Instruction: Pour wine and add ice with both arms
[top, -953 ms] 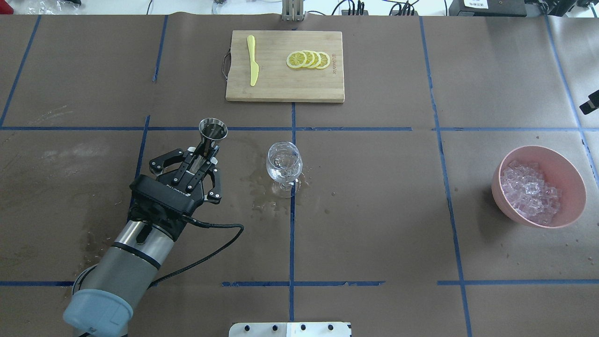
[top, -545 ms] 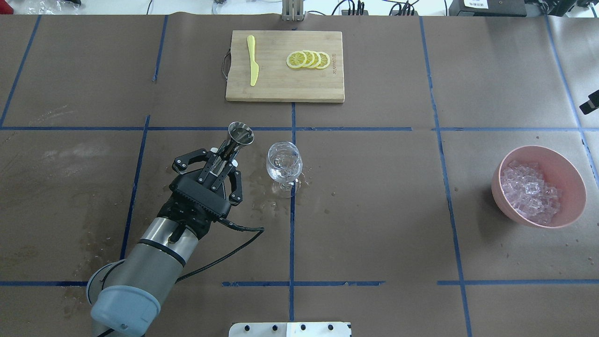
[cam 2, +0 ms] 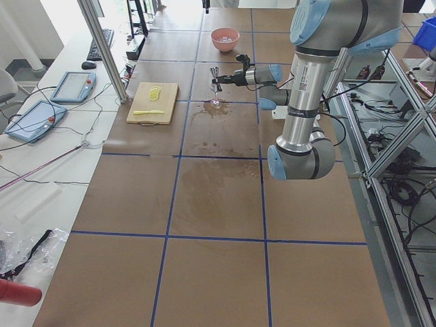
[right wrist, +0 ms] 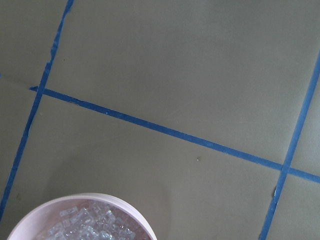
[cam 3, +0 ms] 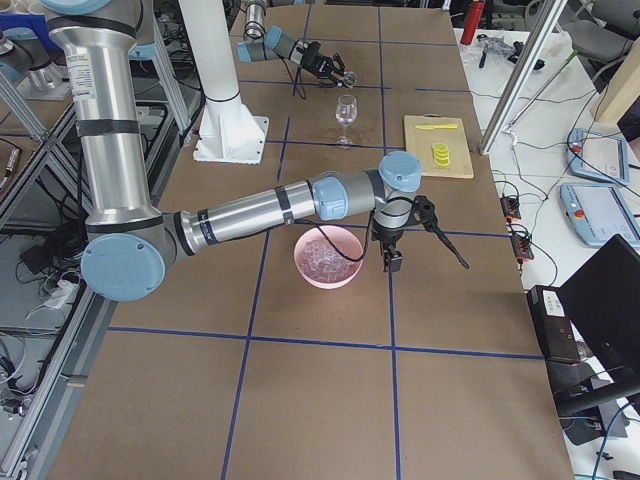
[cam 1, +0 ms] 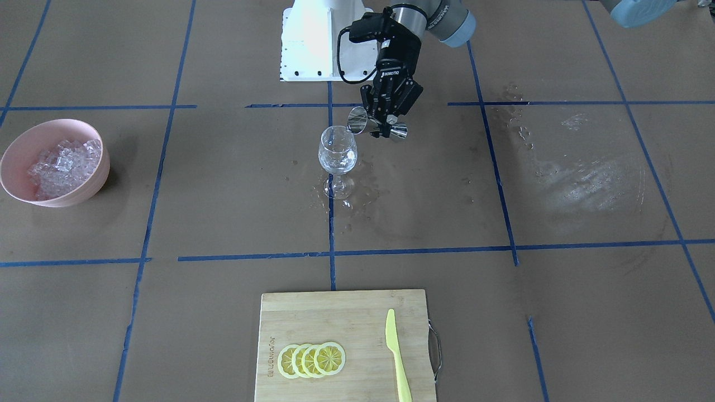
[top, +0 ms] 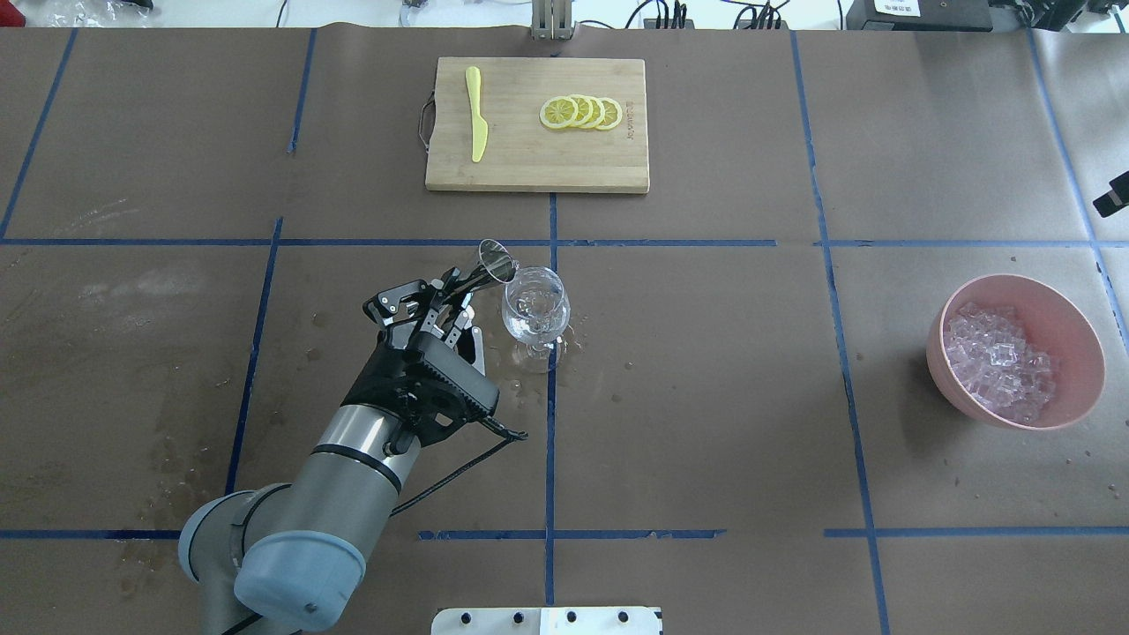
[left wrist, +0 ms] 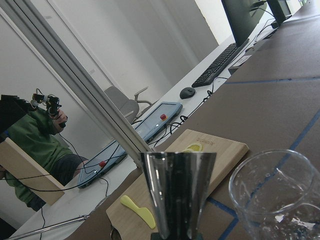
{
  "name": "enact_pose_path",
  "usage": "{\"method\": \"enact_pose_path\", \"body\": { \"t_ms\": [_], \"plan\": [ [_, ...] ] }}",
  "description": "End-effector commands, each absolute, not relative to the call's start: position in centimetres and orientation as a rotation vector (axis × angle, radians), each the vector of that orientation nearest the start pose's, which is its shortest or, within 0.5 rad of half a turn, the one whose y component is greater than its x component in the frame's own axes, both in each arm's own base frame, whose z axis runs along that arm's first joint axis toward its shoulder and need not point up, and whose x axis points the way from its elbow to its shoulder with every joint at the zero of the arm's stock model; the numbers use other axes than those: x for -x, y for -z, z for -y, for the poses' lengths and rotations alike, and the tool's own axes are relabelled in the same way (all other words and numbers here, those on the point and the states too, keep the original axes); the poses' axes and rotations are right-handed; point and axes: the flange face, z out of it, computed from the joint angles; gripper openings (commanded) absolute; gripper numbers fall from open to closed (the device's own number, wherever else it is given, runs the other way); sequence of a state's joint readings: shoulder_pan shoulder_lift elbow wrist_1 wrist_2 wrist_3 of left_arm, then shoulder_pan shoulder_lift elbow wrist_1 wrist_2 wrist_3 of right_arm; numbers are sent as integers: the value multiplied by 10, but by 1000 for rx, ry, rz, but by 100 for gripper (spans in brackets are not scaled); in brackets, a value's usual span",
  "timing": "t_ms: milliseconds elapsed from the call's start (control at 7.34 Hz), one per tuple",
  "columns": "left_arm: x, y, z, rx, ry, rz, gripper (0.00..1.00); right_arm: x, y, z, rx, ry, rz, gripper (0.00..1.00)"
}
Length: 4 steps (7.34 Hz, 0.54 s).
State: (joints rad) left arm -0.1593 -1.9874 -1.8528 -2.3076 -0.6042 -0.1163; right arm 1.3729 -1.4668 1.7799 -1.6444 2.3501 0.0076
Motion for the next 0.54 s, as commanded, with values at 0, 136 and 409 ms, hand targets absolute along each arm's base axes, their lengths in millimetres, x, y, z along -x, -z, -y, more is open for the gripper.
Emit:
{"method": "enact_pose_path", "body": {
  "t_ms": [0, 136, 409],
  "plan": [
    [-505, -205, 299, -1462, -447, -239, 0, 42, -510, 533, -145, 272, 797, 100],
    [-507, -206, 299, -1459, -468, -249, 0, 42, -510, 533, -147, 273, 797, 100],
    [-505, -202, 300, -1457, -531, -246, 0, 42, -511, 533, -144, 272, 797, 100]
  ]
}}
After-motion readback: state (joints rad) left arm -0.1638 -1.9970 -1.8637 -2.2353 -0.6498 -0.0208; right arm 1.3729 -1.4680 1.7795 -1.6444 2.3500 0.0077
